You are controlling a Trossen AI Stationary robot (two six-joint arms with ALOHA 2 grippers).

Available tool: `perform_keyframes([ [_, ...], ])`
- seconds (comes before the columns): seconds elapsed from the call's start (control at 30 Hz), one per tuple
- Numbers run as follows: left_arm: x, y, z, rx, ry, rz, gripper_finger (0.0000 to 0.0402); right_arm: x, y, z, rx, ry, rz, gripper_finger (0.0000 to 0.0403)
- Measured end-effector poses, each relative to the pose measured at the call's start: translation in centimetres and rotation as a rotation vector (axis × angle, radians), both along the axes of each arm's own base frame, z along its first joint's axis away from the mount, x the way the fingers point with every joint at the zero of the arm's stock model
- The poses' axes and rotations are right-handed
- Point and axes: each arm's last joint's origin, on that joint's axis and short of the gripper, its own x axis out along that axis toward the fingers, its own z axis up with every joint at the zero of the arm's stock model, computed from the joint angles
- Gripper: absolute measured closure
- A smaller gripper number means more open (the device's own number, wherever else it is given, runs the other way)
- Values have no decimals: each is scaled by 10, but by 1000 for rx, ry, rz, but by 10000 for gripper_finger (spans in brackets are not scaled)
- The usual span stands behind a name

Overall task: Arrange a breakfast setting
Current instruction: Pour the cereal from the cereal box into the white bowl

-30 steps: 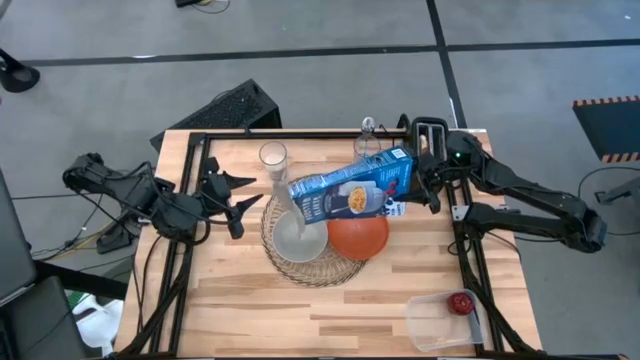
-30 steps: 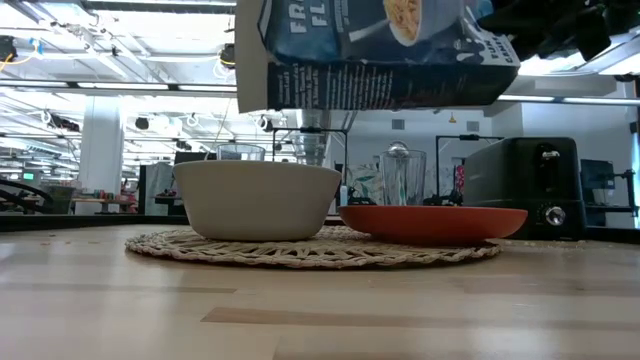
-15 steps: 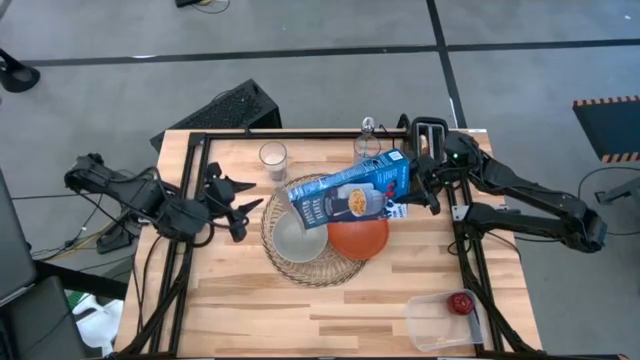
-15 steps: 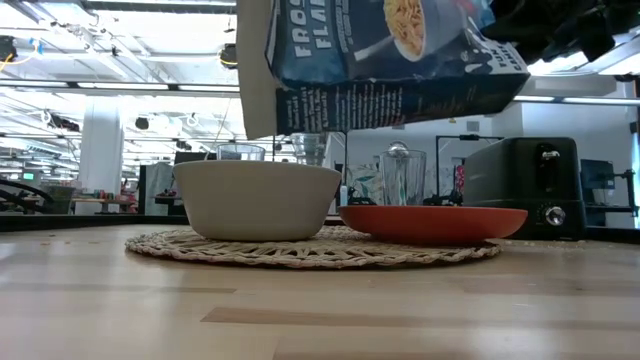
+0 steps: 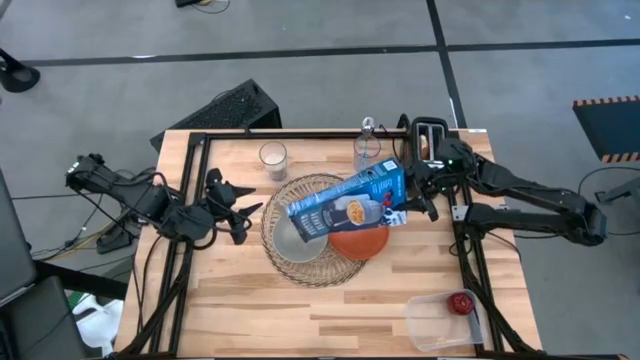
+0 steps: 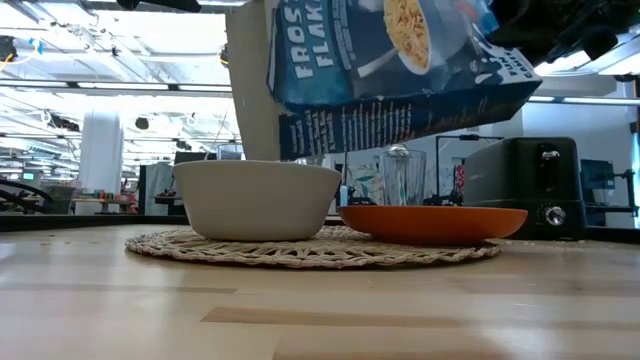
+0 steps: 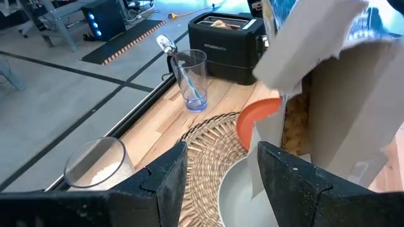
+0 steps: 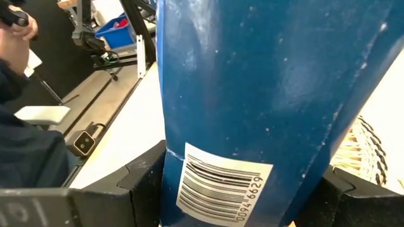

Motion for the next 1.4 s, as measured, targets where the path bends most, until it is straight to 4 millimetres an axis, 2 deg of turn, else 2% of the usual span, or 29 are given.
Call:
perform_keyframes([
  [0.17, 0, 0, 0, 3, 1, -1, 222, 1, 3, 2, -5, 13, -7, 123],
  [0.33, 0, 0, 0, 8, 6, -6, 222, 8, 4, 12, -19, 19, -7, 123],
  [0.53, 0, 0, -1, 8, 15, -14, 222, 20, 3, 14, -12, 116, 7, 123],
  [0.7, 0, 0, -1, 8, 22, -18, 222, 25, 3, 30, -36, 94, 12, 123],
  [0.97, -1, 0, -2, 15, 41, -19, 222, 23, 2, 43, -53, 107, -10, 123],
  [1.4, -2, 1, -3, 16, 51, -17, 222, 34, 4, 44, -48, 155, 18, 123],
])
